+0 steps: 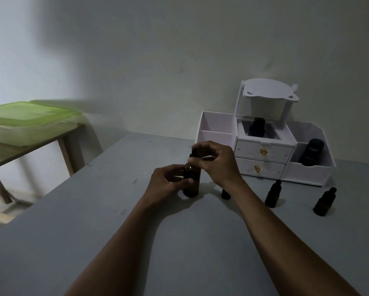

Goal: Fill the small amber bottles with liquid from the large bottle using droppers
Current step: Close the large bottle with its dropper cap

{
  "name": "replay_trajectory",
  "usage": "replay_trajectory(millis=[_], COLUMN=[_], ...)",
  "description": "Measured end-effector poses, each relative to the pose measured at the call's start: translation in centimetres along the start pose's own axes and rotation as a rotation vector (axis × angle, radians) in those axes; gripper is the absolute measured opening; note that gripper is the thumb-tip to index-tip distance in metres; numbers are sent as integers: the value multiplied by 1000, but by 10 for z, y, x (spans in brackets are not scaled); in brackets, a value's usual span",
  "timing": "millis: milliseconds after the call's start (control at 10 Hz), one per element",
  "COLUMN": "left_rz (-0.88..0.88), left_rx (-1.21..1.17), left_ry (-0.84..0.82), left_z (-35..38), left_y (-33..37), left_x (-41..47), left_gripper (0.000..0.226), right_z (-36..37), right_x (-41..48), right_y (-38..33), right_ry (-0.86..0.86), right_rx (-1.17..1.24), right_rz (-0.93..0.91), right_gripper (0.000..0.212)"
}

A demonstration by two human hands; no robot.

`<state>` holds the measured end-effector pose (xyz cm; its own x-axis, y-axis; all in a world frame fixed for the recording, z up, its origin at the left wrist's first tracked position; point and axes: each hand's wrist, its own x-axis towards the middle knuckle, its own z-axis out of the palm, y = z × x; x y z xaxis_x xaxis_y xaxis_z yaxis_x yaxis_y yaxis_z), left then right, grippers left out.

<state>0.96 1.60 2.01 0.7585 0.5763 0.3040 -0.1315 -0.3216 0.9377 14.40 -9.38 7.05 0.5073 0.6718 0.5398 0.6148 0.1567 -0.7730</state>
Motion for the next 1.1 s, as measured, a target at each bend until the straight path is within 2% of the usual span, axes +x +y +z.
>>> replay_trajectory(millis=[100, 200, 300, 400, 500, 700, 1100], left_rz=[-5, -13, -23, -27, -25, -42, -19], left_rx=[7, 5, -12, -3, 26, 14, 33], left_ry=[2, -5, -2, 10, 6, 11, 25], left_z=[1, 0, 0, 1, 1, 0, 0], left_y=[-2, -2, -1, 1, 0, -3, -3], left_x=[1, 2, 0, -1, 0, 1, 1], left_gripper=[31, 32, 31, 30, 29, 33, 35], right_z=[2, 1, -2, 0, 1, -3, 2], right_x=[0, 0, -1, -1, 0, -1, -4], right_y=[1, 1, 1, 0, 1, 1, 3], right_ry=[22, -25, -49, -9, 5, -36, 10], right_rx=[-21, 42, 84, 14, -11, 92, 35], right_rz=[-4, 10, 13, 15, 19, 30, 6], right_gripper=[34, 38, 34, 28, 30, 30, 26])
